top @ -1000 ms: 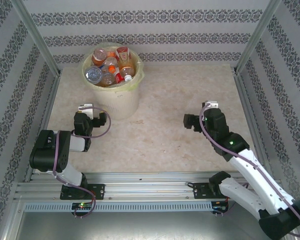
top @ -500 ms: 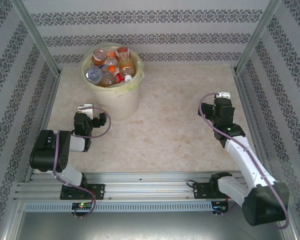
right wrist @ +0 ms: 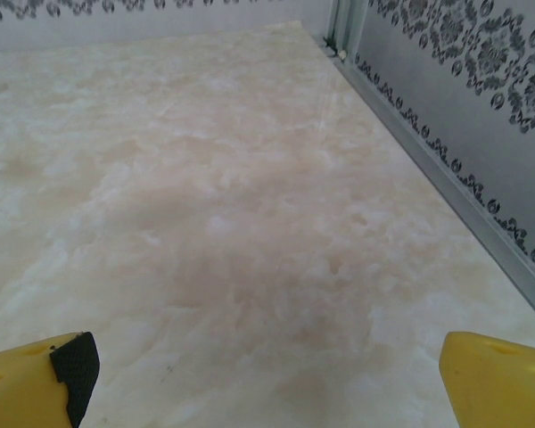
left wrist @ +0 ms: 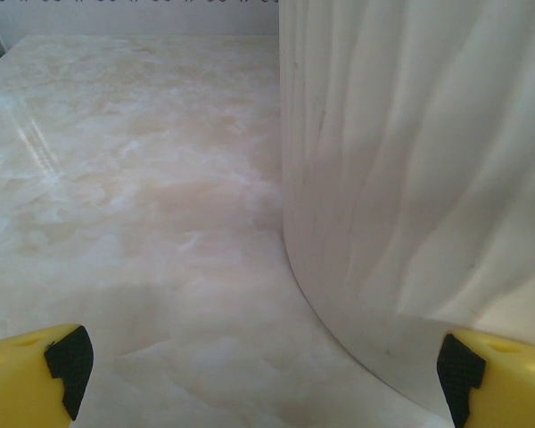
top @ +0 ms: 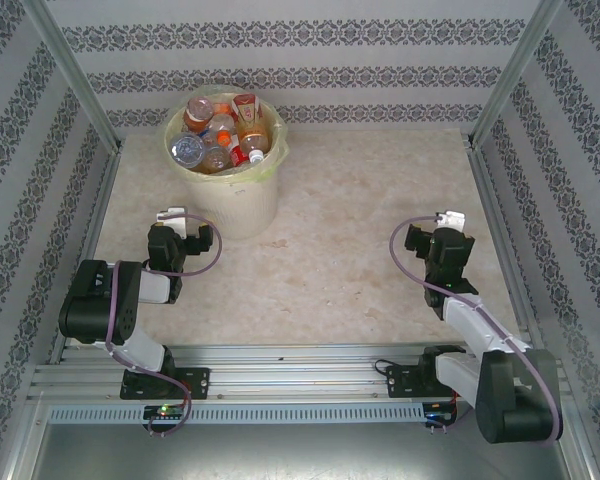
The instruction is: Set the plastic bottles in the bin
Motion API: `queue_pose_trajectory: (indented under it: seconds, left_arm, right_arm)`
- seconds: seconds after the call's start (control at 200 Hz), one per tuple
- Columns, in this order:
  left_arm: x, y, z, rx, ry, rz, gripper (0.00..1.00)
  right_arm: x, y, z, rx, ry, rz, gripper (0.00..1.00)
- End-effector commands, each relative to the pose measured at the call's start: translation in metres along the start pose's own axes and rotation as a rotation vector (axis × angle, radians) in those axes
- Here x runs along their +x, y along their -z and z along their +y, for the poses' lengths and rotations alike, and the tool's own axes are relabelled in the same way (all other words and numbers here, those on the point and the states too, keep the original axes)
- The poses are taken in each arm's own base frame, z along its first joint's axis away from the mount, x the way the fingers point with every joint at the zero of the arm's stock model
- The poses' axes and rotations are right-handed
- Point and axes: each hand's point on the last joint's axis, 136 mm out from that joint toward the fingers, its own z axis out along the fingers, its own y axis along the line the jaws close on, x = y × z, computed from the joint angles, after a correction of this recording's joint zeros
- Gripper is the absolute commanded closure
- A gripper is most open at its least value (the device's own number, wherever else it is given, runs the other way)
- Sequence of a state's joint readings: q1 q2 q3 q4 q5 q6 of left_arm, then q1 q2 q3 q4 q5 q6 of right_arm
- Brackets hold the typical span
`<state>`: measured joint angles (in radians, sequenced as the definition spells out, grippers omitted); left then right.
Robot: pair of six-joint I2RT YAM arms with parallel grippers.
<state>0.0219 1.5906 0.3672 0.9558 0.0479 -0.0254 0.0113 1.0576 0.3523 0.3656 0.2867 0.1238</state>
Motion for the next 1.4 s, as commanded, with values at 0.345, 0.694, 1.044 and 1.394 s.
queue_pose_trajectory:
  seconds: [0.345, 0.694, 1.044, 1.394]
  left_arm:
    - [-0.006, -0.001, 0.003, -0.005, 0.0, -0.012, 0.0]
    - [-0.006, -0.002, 0.001, 0.006, -0.005, -0.008, 0.0]
    - [-0.006, -0.002, -0.002, 0.02, -0.011, -0.003, 0.0]
    - [-0.005, -0.003, -0.003, 0.03, -0.015, 0.0, 0.0]
  right_arm:
    - [-0.005, -0.015, 0.016, -0.089, -0.053, -0.073, 0.02]
    - [-0.013, -0.038, 0.019, -0.102, -0.053, -0.12, 0.02]
    - [0.003, -0.05, 0.056, -0.243, 0.067, -0.1, 0.02]
    - [0.005, -0.054, 0.061, -0.268, 0.075, -0.086, 0.02]
